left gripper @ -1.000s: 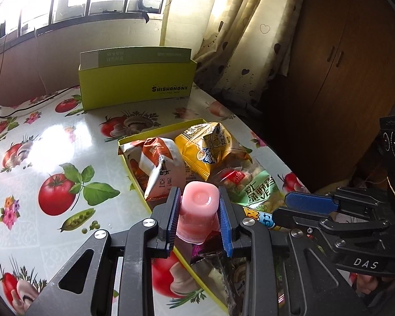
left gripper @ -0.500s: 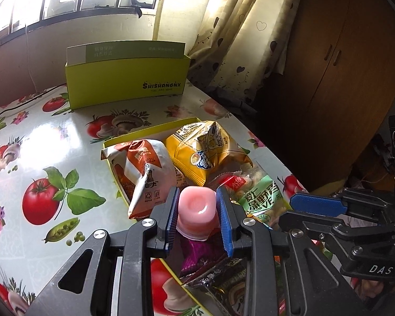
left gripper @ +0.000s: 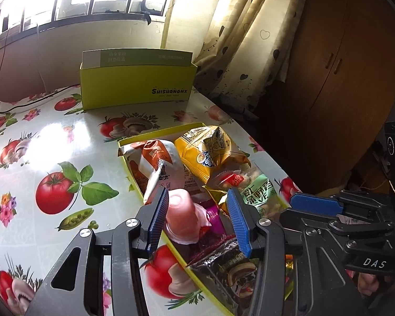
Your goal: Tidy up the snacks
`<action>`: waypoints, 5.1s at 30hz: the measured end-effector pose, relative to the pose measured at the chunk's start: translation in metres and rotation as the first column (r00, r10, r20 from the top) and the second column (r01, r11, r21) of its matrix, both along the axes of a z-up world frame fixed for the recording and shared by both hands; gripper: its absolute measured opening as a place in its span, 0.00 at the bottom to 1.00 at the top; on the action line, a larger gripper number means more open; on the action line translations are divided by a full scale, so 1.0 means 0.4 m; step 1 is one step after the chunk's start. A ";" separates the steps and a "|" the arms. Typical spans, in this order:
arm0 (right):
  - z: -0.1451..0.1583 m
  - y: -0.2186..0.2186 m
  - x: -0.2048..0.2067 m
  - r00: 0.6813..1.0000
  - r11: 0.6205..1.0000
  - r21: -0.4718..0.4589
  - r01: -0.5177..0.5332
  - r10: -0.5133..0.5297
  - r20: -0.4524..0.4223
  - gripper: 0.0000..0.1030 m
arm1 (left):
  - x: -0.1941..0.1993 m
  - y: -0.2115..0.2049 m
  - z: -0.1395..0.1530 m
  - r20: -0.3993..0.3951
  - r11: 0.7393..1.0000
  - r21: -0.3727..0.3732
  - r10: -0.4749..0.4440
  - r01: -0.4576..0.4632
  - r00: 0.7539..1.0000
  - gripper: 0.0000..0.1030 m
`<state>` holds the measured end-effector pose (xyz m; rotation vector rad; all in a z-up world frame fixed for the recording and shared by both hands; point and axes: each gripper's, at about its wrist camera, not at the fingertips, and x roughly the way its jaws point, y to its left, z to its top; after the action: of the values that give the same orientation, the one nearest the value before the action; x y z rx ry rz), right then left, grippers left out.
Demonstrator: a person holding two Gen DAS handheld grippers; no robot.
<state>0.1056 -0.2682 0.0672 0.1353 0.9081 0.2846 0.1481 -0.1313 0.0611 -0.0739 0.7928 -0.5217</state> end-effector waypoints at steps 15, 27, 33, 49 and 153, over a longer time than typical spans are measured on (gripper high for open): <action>0.025 0.027 -0.089 0.999 0.999 -0.038 -0.024 0.025 0.026 0.38 | -0.104 0.011 0.035 -0.006 0.999 0.036 0.026 -0.026 1.000 0.46; -0.001 0.055 -0.166 0.999 0.994 -0.103 -0.040 0.041 0.007 0.44 | -0.195 0.026 0.019 -0.023 0.998 0.060 0.037 -0.035 0.999 0.46; -0.008 0.066 -0.204 0.999 0.990 -0.137 -0.028 0.030 0.019 0.44 | -0.236 0.020 0.019 -0.016 0.997 0.069 0.030 -0.029 0.999 0.46; -0.026 0.066 -0.258 1.000 0.989 -0.144 -0.012 0.015 0.018 0.44 | -0.304 -0.002 -0.003 -0.031 0.995 0.097 0.021 -0.018 0.999 0.46; -0.069 0.084 -0.252 0.999 0.990 -0.139 -0.038 0.037 -0.008 0.44 | -0.320 0.009 -0.048 -0.062 0.985 0.148 0.096 -0.086 0.993 0.46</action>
<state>0.0049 -0.2346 0.0397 -0.0099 0.9336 0.2552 0.0200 -0.1275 0.0417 0.0068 0.8886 -0.3753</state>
